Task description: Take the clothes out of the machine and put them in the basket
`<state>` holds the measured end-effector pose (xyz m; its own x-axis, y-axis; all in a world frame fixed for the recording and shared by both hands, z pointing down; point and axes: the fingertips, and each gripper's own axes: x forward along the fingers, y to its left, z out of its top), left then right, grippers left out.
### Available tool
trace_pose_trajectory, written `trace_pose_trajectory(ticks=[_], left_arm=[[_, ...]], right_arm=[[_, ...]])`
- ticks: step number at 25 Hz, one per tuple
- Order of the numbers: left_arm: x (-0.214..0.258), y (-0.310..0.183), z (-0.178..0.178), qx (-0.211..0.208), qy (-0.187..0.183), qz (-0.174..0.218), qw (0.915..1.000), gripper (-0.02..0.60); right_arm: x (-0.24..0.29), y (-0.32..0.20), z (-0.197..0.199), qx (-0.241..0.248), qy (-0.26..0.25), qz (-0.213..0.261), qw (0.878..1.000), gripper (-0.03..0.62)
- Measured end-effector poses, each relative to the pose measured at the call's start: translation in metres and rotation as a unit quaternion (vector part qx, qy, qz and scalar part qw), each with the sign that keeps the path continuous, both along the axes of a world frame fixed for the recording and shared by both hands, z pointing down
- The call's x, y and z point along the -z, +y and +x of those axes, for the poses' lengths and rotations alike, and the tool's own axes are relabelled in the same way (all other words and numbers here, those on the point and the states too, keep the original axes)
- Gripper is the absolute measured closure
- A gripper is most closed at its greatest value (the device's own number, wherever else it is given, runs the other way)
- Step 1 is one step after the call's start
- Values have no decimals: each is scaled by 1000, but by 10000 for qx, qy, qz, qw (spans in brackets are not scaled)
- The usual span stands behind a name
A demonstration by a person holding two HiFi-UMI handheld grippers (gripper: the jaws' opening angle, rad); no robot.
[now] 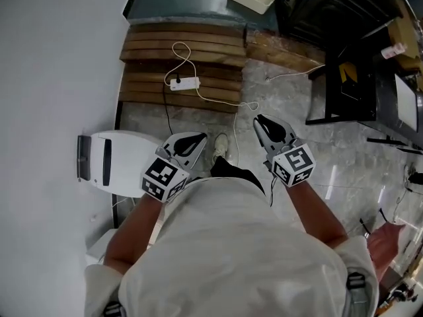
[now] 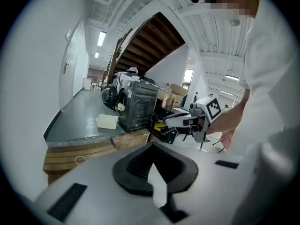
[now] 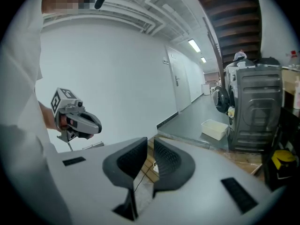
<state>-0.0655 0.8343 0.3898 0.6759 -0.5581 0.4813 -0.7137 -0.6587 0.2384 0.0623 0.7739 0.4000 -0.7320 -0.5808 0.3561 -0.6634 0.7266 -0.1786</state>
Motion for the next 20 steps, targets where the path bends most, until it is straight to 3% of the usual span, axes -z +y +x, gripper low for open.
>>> trace_pose_trajectory(ticks=[7,13,20], left_arm=[[17,-103,7,9,-22,188,9998,584],[17,-165,11,-151,67,165,9997,584],[11,-266,-16,-252,175,25,9995,584]], right_arm=[[-1,-97,-9,155,69,192,9997,551],[-8,-166,-8,-136,31,129,9998,533],[-13,-270,-11,-654,125,47,9978,533]])
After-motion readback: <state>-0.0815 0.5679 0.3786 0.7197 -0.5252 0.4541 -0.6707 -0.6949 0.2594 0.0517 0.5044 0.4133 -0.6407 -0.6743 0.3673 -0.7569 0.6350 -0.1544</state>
